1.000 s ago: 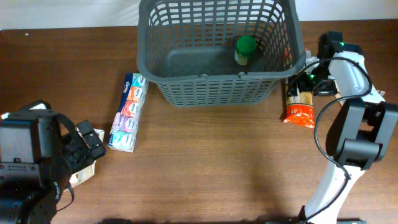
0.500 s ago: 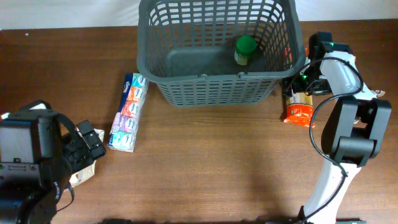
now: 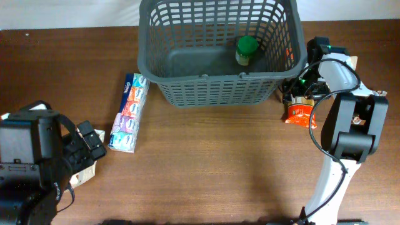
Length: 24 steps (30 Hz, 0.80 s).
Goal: Pack container
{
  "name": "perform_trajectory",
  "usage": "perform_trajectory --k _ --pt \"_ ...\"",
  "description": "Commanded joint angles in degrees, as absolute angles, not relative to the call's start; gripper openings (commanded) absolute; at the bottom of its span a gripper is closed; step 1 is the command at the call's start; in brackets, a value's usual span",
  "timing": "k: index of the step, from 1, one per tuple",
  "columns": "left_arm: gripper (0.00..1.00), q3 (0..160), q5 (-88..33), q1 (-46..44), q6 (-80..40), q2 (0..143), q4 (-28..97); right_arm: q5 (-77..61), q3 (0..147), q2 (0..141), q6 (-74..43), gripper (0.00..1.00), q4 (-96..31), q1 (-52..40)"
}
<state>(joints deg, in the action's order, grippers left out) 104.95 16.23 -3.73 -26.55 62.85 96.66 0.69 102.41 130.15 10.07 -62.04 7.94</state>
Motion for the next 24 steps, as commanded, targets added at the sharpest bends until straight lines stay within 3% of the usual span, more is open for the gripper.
perform_trajectory --k 1,24 --pt "1.00 105.1 15.8 -3.4 -25.8 62.8 96.7 2.0 102.2 131.0 9.6 0.99 -61.9 7.6" --pt "1.00 105.1 15.8 -3.4 -25.8 62.8 96.7 2.2 101.8 131.7 9.6 0.99 -61.5 9.4"
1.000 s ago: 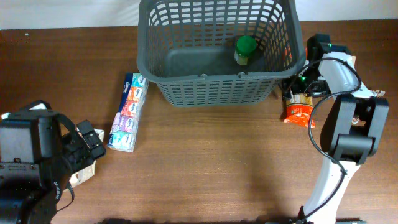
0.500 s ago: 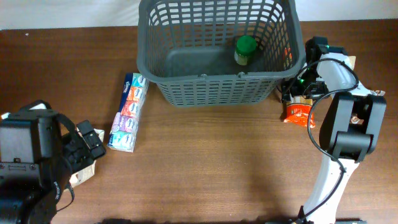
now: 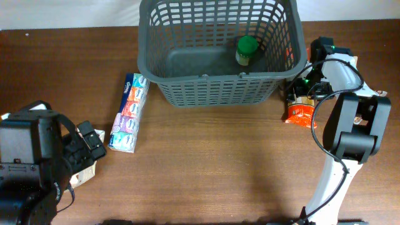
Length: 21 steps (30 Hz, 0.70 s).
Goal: Pack container
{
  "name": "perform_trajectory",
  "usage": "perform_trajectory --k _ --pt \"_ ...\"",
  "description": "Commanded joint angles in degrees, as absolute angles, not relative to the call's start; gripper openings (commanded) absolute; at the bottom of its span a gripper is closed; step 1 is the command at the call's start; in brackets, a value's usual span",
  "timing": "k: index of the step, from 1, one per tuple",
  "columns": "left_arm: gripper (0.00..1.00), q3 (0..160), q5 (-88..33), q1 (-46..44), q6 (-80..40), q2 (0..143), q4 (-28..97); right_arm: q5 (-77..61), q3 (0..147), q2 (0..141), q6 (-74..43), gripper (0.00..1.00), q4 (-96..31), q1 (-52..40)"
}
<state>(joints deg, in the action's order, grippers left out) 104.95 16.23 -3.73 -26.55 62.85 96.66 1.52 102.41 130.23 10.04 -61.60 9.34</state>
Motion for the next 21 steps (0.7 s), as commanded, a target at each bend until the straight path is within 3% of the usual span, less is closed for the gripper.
perform_trajectory --k 1,13,16,21 --pt "0.99 105.1 15.8 -3.4 -25.8 62.8 96.7 2.2 101.8 132.0 9.6 0.99 -61.5 9.4" --pt "1.00 105.1 15.8 -3.4 -25.8 62.8 96.7 2.0 101.8 132.5 9.6 0.99 -61.3 9.4" --pt "1.00 105.1 15.9 -3.4 -25.8 62.8 96.7 2.0 101.8 132.5 9.6 0.85 -61.3 9.4" --pt "1.00 105.1 16.1 -3.4 -25.8 62.8 96.7 2.0 101.8 132.5 9.6 0.46 -61.3 9.4"
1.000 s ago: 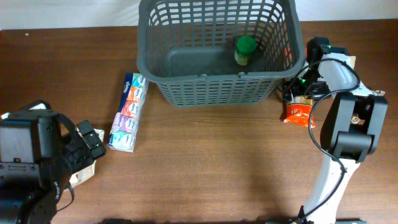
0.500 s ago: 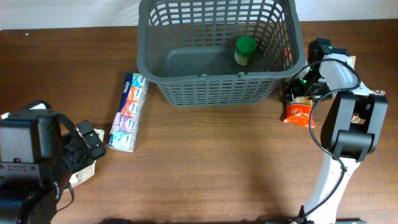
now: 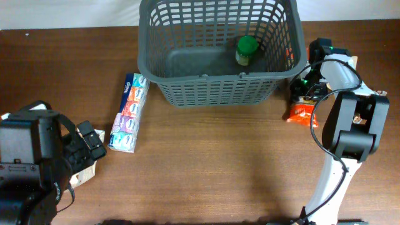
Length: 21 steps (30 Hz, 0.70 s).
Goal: Pack container
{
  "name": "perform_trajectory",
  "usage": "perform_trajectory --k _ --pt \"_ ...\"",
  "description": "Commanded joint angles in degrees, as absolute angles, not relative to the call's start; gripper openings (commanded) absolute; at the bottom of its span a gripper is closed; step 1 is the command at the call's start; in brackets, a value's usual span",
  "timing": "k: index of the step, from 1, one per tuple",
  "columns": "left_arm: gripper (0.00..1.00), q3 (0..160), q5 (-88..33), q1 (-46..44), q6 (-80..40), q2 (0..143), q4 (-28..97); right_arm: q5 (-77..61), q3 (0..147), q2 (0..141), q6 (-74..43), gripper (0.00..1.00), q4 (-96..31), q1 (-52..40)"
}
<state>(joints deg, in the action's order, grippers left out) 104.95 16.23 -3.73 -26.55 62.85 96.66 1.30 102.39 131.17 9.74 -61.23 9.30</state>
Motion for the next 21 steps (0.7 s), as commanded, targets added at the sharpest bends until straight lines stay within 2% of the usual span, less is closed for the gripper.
perform_trajectory --k 1,4,5,13,21 --pt "1.00 105.1 16.2 -3.4 -25.8 62.8 96.7 2.0 101.9 132.5 9.6 0.35 -61.3 9.4" --pt "1.00 105.1 16.3 -3.4 -25.8 62.8 96.7 2.0 101.9 132.5 9.5 0.09 -61.4 9.4" --pt "1.00 105.1 16.3 -3.4 -25.8 62.8 96.7 2.1 102.0 132.5 9.0 0.04 -61.5 9.4" --pt "1.00 105.1 16.3 -3.4 -25.8 62.8 96.7 2.2 110.3 132.5 3.1 0.04 -66.4 11.0" --pt "1.00 105.1 16.2 -3.4 -25.8 62.8 96.7 2.0 133.0 132.5 -6.8 0.04 -79.6 16.1"
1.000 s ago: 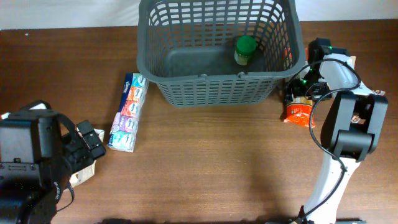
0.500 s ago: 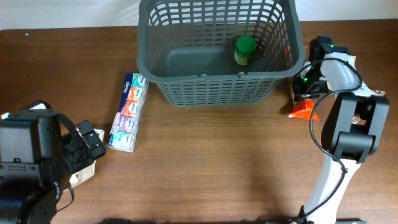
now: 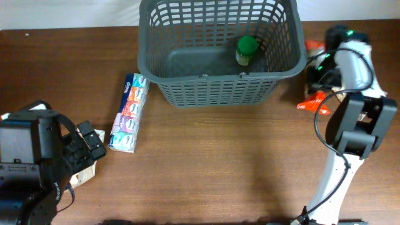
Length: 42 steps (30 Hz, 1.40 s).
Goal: Pack container
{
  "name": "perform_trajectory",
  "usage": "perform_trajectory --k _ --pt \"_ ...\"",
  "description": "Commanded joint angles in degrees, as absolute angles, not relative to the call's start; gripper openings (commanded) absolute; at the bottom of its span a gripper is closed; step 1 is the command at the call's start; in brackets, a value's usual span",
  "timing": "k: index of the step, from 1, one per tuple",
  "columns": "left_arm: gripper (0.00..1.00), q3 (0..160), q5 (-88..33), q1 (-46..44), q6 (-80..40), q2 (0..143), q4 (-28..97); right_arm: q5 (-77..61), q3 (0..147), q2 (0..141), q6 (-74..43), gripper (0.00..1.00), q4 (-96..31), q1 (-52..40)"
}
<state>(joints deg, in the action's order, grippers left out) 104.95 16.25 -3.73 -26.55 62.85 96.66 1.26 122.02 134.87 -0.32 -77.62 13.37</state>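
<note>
The grey mesh basket (image 3: pixel 187 87) stands at the table's back middle, with a green-lidded jar (image 3: pixel 246 50) inside near its right wall. To the basket's left a multicoloured tissue pack (image 3: pixel 127 114) lies flat on the table. Just right of the basket, my right gripper (image 3: pixel 319 74) is shut on an orange snack bag (image 3: pixel 310 101), which hangs below it clear of the basket wall; an orange-red bit shows above the gripper. My left gripper (image 3: pixel 92 140) rests at the near left, with its jaws unclear from above.
The left arm's black body (image 3: pixel 28 162) fills the near left corner, with a beige item (image 3: pixel 82 175) partly under the gripper. The right arm's white links (image 3: pixel 337 169) run along the right edge down to the front.
My right gripper has moved right and toward the back, away from the basket's right wall. The orange snack bag has moved with it. The left arm, jar and tissue pack have not moved.
The right gripper was down over the orange snack bag beside the basket's right wall at all three earlier moments, shifting only slightly. Now the bag sits further right, with the gripper. The jar stayed in the basket and the tissue pack on the table throughout.
</note>
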Motion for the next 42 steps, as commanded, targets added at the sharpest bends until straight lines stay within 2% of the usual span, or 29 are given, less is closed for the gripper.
perform_trajectory --k 1,12,19,24,30,35,42 --pt "1.00 105.1 16.3 -3.4 -25.8 62.8 96.7 2.0 135.8 132.5 -7.7 0.04 -81.0 16.7" --pt "0.99 105.1 16.3 -3.4 -25.8 62.8 96.7 -2.4 165.0 131.8 -8.7 0.04 -93.5 19.0" --pt "0.99 105.1 16.2 -3.4 -25.8 62.8 96.7 -20.5 179.1 129.6 -8.7 0.04 -95.6 18.7" --pt "0.99 105.1 16.2 -3.4 -25.8 62.8 96.7 -36.5 180.0 125.4 -11.3 0.04 -91.8 17.8" --pt "1.00 105.1 16.2 -3.4 -25.8 62.8 96.7 -46.9 180.0 122.0 -11.2 0.04 -89.3 12.8" --pt "1.00 105.1 16.2 -3.4 -25.8 62.8 96.7 -42.6 179.9 121.4 -7.3 0.04 -89.2 5.7" --pt "1.00 105.1 15.6 -3.4 -25.8 62.8 96.7 -15.5 179.7 122.5 -1.7 0.04 -92.6 -7.0"
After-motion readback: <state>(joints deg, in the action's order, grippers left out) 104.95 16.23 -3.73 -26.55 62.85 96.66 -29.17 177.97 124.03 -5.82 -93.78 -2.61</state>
